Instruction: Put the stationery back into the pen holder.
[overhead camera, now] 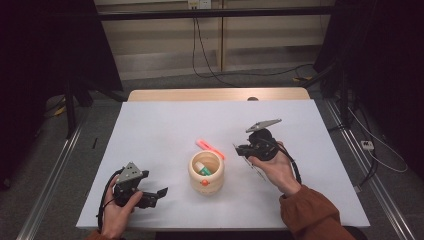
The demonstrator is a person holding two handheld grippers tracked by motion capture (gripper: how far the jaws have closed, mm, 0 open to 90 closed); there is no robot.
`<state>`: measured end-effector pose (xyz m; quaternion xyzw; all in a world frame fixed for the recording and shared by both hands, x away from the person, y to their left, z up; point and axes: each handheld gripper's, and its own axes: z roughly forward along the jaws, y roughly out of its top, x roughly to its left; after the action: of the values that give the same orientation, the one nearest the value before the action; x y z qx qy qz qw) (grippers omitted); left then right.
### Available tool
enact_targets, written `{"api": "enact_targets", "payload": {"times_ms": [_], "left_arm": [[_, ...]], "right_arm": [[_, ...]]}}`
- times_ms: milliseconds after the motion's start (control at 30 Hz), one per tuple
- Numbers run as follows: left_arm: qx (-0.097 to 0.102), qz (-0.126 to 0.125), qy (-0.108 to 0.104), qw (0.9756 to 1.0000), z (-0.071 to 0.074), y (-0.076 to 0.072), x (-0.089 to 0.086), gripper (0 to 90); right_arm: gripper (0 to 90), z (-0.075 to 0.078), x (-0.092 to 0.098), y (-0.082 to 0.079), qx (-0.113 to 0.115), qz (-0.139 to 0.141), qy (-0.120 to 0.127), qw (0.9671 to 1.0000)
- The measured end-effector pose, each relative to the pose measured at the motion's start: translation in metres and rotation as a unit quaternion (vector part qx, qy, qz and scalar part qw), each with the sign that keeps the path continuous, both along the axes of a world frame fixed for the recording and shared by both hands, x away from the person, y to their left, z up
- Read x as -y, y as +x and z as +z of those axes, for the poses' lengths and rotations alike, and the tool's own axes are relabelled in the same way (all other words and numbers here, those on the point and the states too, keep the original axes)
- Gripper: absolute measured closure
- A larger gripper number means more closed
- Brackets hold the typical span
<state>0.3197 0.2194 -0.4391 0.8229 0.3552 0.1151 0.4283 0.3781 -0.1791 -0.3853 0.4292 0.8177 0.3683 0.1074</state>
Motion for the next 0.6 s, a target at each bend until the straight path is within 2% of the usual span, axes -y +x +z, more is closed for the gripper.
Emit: {"api": "enact_targets", "payload": {"times_ms": [67, 133, 267, 433, 467, 500, 600], "left_arm": [[0.000, 0.001, -0.001, 1.0000, 0.000, 0.000, 0.000, 5.9], [0.000, -0.001, 0.001, 1.0000, 0.000, 0.000, 0.000, 5.9], [0.001, -0.001, 0.000, 1.0000, -0.001, 0.001, -0.001, 5.9], [0.001, -0.001, 0.001, 1.0000, 0.000, 0.001, 0.000, 5.9], [0.001, -0.001, 0.001, 1.0000, 0.000, 0.001, 0.000, 5.9], [0.001, -0.001, 0.001, 1.0000, 0.000, 0.001, 0.000, 5.9], [0.000, -0.001, 0.001, 1.0000, -0.001, 0.001, 0.000, 5.9]], "right_arm": [[81.6, 0.002, 0.001, -0.001, 0.011, 0.006, 0.004, 0.9999], [81.6, 0.001, 0.000, -0.001, 0.016, 0.011, -0.004, 0.9998], [81.6, 0.003, 0.000, -0.003, 0.041, 0.020, 0.017, 0.9988], [81.6, 0.012, 0.001, -0.008, 0.092, 0.036, 0.055, 0.9936], [81.6, 0.013, 0.000, -0.009, 0.104, 0.035, 0.048, 0.9928], [81.6, 0.014, 0.000, -0.010, 0.111, 0.036, 0.048, 0.9920], [81.6, 0.017, 0.001, -0.012, 0.128, 0.041, 0.074, 0.9882]]}}
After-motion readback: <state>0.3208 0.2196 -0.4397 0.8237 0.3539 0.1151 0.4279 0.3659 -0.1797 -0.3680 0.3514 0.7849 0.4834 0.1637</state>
